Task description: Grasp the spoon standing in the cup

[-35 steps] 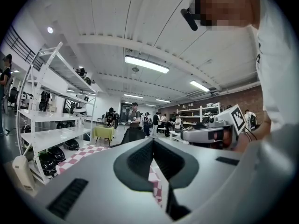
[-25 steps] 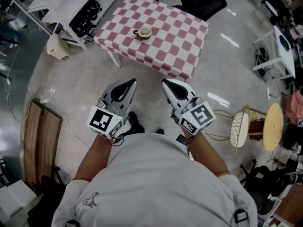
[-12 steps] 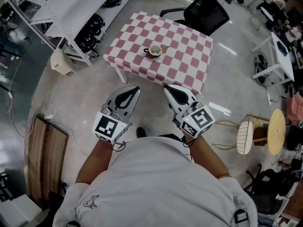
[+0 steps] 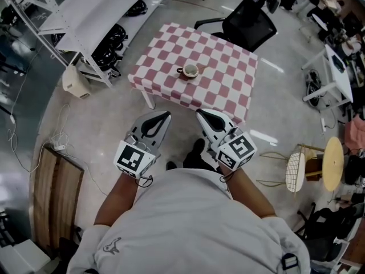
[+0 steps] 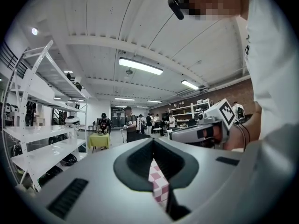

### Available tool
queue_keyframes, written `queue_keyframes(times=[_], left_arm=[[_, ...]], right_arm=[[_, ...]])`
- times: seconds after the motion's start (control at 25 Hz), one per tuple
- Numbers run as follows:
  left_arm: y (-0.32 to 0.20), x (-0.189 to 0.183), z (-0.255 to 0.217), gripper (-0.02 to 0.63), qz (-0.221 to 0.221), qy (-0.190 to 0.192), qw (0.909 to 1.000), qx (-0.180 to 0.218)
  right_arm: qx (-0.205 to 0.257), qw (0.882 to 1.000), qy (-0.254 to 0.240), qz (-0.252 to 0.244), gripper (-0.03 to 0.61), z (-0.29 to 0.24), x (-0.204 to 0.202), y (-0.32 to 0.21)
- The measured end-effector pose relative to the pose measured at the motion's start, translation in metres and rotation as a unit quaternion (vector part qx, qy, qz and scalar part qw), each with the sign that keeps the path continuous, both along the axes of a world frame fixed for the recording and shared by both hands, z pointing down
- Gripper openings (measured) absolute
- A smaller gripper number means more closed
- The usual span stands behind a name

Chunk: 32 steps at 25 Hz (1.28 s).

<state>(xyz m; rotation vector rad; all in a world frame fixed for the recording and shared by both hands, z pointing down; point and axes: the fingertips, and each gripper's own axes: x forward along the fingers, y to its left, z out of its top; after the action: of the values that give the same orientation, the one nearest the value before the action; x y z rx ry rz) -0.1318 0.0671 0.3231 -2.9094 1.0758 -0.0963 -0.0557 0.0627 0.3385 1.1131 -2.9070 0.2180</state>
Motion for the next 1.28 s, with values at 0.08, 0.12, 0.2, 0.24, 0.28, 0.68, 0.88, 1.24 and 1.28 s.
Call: queue_keyframes(times=[0.08, 0.12, 0.2, 0.24, 0.28, 0.68, 0.88, 1.24, 1.28], left_arm=[[-0.003, 0.000, -0.001, 0.011, -0.001, 0.000, 1.0000, 0.001], [-0.005, 0.000, -0.001, 0.011, -0.003, -0.001, 1.0000, 0.000], [-0.010, -0.001, 0.000, 0.011, -0.006, 0.002, 1.0000, -0.004], [-0.014, -0.002, 0.000, 0.011, -0.008, 0.006, 0.9999, -0.007], [-0.018, -0.003, 0.001, 0.011, -0.010, 0.012, 0.9998, -0.012], [-0.078, 0.017, 0.012, 0.011, -0.027, 0.006, 0.9993, -0.026], [-0.114, 0.042, 0.020, 0.011, -0.021, 0.005, 0.9991, -0.037], [-0.180, 0.093, 0.042, 0.011, -0.016, -0.006, 0.9981, -0.059], [-0.186, 0.099, 0.044, 0.011, -0.017, -0.006, 0.9980, -0.061]], right_arm=[[0.000, 1.000, -0.001, -0.002, 0.031, 0.000, 0.000, -0.004], [-0.001, 1.000, -0.001, -0.003, 0.031, 0.000, 0.000, -0.007], [-0.005, 1.000, -0.003, -0.004, 0.031, 0.002, 0.001, -0.013], [-0.005, 1.000, -0.004, -0.005, 0.031, 0.002, 0.002, -0.017], [-0.005, 1.000, -0.005, -0.007, 0.031, 0.001, 0.002, -0.021], [-0.007, 1.000, 0.005, -0.010, 0.031, 0.010, 0.029, -0.078], [-0.020, 1.000, 0.004, -0.004, 0.031, 0.018, 0.058, -0.114], [-0.033, 0.999, 0.007, 0.003, 0.031, 0.031, 0.117, -0.170], [-0.033, 0.999, 0.007, 0.003, 0.031, 0.032, 0.124, -0.175]])
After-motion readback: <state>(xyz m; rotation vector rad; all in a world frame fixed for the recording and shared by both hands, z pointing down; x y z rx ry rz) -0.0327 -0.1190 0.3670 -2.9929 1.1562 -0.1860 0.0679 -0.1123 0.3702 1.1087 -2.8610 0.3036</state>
